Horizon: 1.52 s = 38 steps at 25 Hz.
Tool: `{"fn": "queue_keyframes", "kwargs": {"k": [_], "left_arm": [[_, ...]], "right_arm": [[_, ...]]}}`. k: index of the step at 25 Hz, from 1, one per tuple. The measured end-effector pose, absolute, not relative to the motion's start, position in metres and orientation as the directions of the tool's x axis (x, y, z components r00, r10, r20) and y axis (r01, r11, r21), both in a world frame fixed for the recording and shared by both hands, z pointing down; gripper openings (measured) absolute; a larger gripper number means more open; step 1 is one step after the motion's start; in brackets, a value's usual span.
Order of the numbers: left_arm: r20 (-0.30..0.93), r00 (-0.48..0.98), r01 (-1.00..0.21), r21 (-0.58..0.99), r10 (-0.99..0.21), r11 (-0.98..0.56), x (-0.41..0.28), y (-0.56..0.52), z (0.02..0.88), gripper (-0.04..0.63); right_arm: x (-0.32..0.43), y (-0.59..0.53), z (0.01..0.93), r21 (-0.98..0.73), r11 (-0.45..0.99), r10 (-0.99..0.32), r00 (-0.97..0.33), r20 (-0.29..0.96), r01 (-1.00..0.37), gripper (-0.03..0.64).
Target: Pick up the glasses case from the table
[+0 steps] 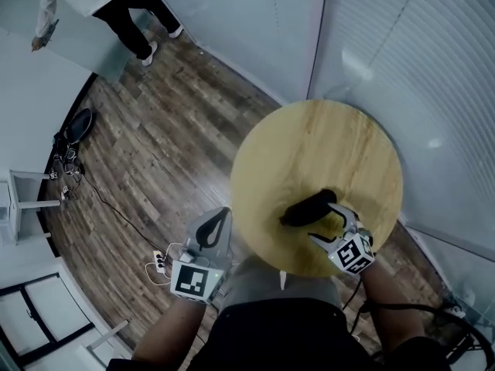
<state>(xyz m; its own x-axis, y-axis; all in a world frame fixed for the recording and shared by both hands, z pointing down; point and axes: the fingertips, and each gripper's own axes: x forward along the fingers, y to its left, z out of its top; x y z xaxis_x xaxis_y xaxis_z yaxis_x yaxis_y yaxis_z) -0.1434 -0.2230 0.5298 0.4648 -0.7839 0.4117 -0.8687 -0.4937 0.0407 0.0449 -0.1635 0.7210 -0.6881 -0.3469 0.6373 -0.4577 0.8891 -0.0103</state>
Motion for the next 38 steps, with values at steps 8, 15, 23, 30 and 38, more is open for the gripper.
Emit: {"fn": "queue_keyframes", "kwargs": {"k": [8,15,23,30,38], "left_arm": [[0.475,0.407,-0.895,0.036,-0.78,-0.445,-0.18,-0.217,0.544,0.005],[0.48,0.382,-0.907,0.031,-0.79,-0.419,-0.198,-0.22,0.547,0.005],[0.47,0.383,-0.912,0.057,-0.795,-0.406,-0.198,-0.217,0.554,0.005],[0.462,0.41,-0.903,0.081,-0.787,-0.422,-0.185,-0.209,0.551,0.005],[0.446,0.425,-0.892,0.056,-0.788,-0.449,-0.18,-0.209,0.54,0.005]], "right_arm": [[0.024,-0.182,0.742,0.109,0.931,-0.322,-0.648,0.69,-0.347,0.413],[0.009,-0.198,0.75,0.164,0.958,-0.275,-0.6,0.751,-0.234,0.43],[0.005,-0.219,0.77,0.254,0.943,-0.326,-0.459,0.826,-0.213,0.43],[0.0,-0.231,0.773,0.269,0.943,-0.321,-0.329,0.888,-0.194,0.407],[0.005,-0.215,0.75,0.064,0.887,-0.303,-0.474,0.826,-0.457,0.278]]}}
